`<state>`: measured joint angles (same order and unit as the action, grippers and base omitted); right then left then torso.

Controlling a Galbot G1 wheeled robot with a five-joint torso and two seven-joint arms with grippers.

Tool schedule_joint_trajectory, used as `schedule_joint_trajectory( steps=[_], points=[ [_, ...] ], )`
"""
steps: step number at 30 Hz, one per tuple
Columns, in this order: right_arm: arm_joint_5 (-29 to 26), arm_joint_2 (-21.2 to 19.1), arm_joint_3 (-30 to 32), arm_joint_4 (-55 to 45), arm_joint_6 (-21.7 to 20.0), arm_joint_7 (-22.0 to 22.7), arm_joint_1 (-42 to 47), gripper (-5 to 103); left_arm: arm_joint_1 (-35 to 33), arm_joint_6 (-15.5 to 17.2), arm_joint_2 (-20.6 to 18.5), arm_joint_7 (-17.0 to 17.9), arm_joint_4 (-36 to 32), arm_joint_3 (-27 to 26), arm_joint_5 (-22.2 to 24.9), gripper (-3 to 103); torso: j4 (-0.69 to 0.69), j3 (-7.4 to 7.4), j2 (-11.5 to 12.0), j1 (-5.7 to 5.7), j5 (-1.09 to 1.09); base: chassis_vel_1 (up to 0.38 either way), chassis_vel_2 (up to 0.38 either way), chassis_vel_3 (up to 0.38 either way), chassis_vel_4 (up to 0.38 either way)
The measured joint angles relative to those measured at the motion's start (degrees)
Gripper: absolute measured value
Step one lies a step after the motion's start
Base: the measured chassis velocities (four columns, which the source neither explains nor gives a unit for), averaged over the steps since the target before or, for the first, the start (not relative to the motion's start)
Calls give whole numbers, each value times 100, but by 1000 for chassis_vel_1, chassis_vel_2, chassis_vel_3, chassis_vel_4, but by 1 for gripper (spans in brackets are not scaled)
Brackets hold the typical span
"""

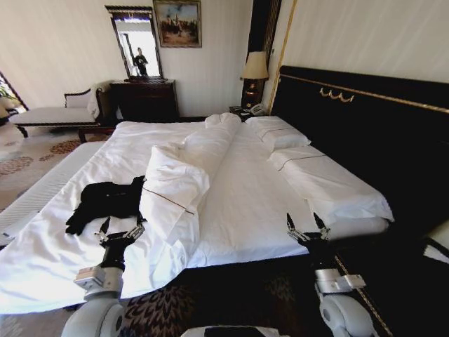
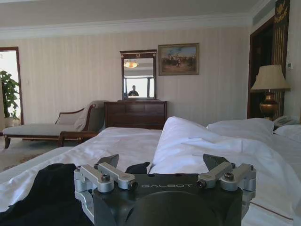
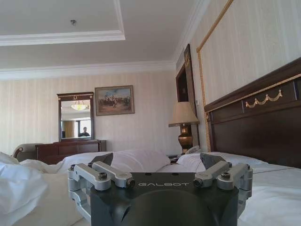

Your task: Fold the clothes on the bed.

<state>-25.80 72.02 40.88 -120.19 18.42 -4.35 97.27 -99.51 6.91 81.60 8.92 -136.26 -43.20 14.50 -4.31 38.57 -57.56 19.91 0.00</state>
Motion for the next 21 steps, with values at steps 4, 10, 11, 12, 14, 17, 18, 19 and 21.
schedule_joint_trajectory(
  steps=[4,10,11,12,14,17,18,19,21],
  points=[
    [-136,-118,-57,32,-51,52,-119,100,-2,21,-41,1,-44,-108,76,100,-2,0,0,-1,0,-36,35,31,-28],
    [-667,-835,-220,316,-231,90,-693,100,-18,80,-209,36,-190,-666,448,100,-1,-3,-3,-9,0,0,0,0,0],
    [-667,-835,-220,316,-231,90,-693,100,-18,80,-209,36,-190,-666,448,100,-1,-3,-3,-9,0,0,0,0,0],
    [-844,-959,-279,352,-322,128,-799,100,-23,89,-242,43,-201,-773,508,100,0,-3,-3,-9,0,0,0,0,0],
    [-1847,-1379,-622,539,-669,276,-1288,100,-37,126,-354,63,-227,-1190,744,100,0,-2,-2,-7,0,0,0,0,0],
    [-2595,-1608,-925,770,-880,262,-1737,100,-71,157,-448,84,-231,-1543,949,100,0,-1,-1,-3,0,0,0,0,0],
    [-2803,-1666,-1035,858,-928,232,-1893,100,-87,163,-471,92,-231,-1648,1005,100,-1,0,-1,-3,0,0,0,0,0],
    [-3293,-1789,-1344,1127,-1023,126,-2330,100,-139,168,-524,107,-221,-1916,1130,100,0,0,-1,-3,2,0,0,0,0],
    [-3930,-1884,-1724,1448,-1152,19,-2910,100,-215,165,-568,109,-195,-2179,1238,100,1,-1,-2,-4,1,0,0,0,0]
  ],
)
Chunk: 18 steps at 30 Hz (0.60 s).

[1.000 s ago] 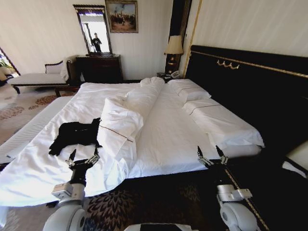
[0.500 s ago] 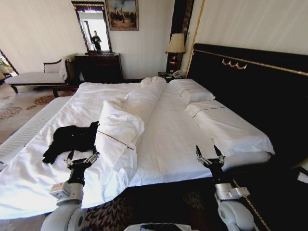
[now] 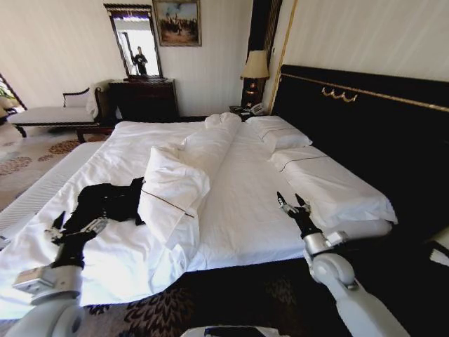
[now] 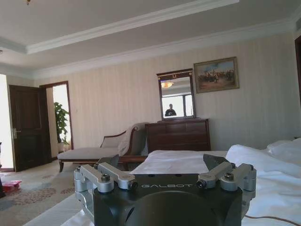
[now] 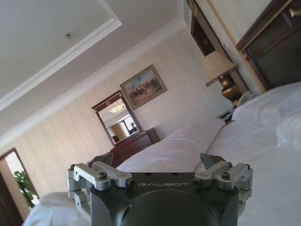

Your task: Fold the clothes on the bed.

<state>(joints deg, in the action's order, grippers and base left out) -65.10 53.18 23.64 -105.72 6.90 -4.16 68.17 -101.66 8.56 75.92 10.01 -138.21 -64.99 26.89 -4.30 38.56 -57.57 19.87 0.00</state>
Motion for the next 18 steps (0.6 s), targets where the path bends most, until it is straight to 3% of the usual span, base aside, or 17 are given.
schedule_joint_trajectory(
  steps=[2,3,5,8,18],
  points=[
    [-191,-16,-99,74,-40,-25,-144,100,-27,-4,-7,-1,6,-72,32,100,0,0,0,0,0,0,0,0,0],
    [-828,-35,-387,300,-169,-117,-570,100,-93,-13,-11,-7,11,-233,94,100,1,0,0,0,-1,0,0,0,0],
    [-1429,-12,-729,604,-357,-277,-1037,100,-166,-23,9,-11,1,-365,124,100,0,0,0,0,-3,0,0,0,0],
    [-1824,71,-1114,1021,-593,-399,-1463,100,-234,-26,57,-13,-39,-443,126,100,-1,0,0,0,0,0,0,0,0],
    [-2018,650,-2305,2310,-892,-736,-2714,100,-419,-27,237,-8,-234,-616,148,100,0,0,1,0,-1,0,0,0,0]
  ],
)
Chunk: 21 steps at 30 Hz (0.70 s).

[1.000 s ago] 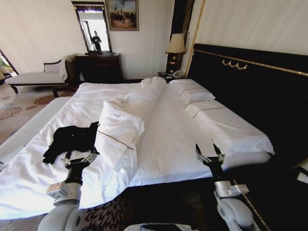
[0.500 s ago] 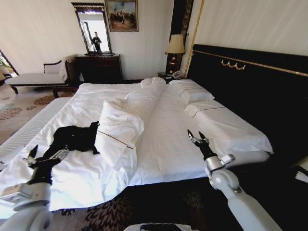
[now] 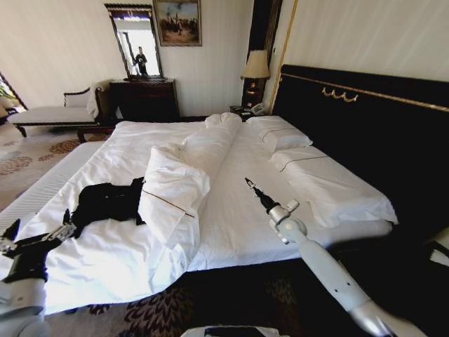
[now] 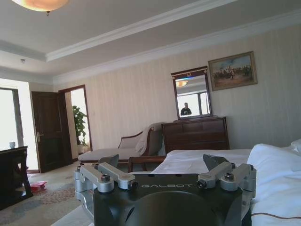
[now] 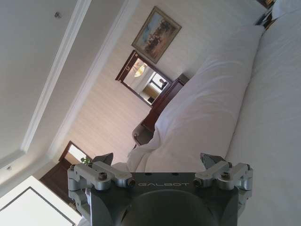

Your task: Fold the clothes on the bed.

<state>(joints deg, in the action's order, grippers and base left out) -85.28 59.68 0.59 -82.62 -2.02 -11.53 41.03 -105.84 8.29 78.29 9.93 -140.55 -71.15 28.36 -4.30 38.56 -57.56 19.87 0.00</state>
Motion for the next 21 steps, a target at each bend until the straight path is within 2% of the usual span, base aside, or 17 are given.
schedule_joint_trajectory(
  steps=[3,6,9,11,16,19,21],
  points=[
    [101,326,-485,473,-27,-397,-448,100,-15,5,58,19,-46,-39,26,100,-2,0,0,-1,-1,0,0,0,0],
    [104,455,-659,676,-43,-584,-592,100,-22,5,76,23,-51,-55,36,100,-1,0,0,0,-1,0,0,0,0],
    [98,764,-1005,1110,-131,-1073,-891,100,-30,7,86,43,-67,-130,100,100,-2,0,0,0,-1,0,0,0,0],
    [149,849,-1108,1251,-146,-1217,-972,100,-30,9,84,51,-68,-148,119,100,-1,0,0,-1,-1,0,0,0,0],
    [301,1151,-1348,1794,-179,-1332,-1247,100,-27,12,85,67,-68,-172,149,100,-1,0,0,-1,-1,0,0,0,0],
    [426,1378,-1436,2254,-237,-1197,-1489,100,-27,13,112,68,-74,-166,149,100,-2,0,0,0,-1,0,0,0,0],
    [433,1395,-1446,2286,-243,-1170,-1510,100,-27,13,113,68,-74,-166,149,100,-2,0,0,-1,-1,0,0,0,0]
  ],
)
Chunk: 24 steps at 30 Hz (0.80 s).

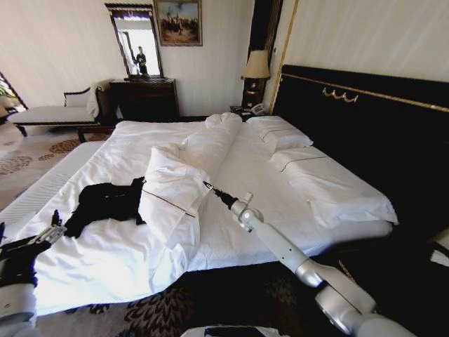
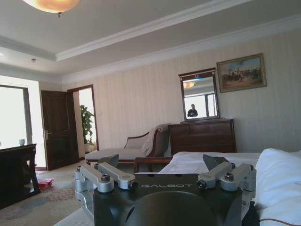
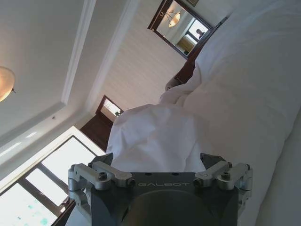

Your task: Fold the clothes on the bed.

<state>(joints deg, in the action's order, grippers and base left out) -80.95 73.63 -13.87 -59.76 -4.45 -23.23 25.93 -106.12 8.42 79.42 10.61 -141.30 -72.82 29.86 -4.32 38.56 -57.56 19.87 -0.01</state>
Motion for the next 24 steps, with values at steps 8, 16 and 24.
schedule_joint_trajectory(
  steps=[8,16,24],
  points=[
    [93,148,-44,312,-35,557,-184,100,-16,-18,32,4,-15,-21,32,100,0,0,0,0,1,0,0,0,0],
    [7,233,-9,527,17,503,-334,100,-34,-33,52,3,-35,-9,30,100,-1,0,0,0,1,0,0,0,0],
    [25,540,3,1040,67,192,-793,100,-114,-40,94,3,-114,-26,9,100,1,0,-1,0,1,0,0,0,0]
  ],
)
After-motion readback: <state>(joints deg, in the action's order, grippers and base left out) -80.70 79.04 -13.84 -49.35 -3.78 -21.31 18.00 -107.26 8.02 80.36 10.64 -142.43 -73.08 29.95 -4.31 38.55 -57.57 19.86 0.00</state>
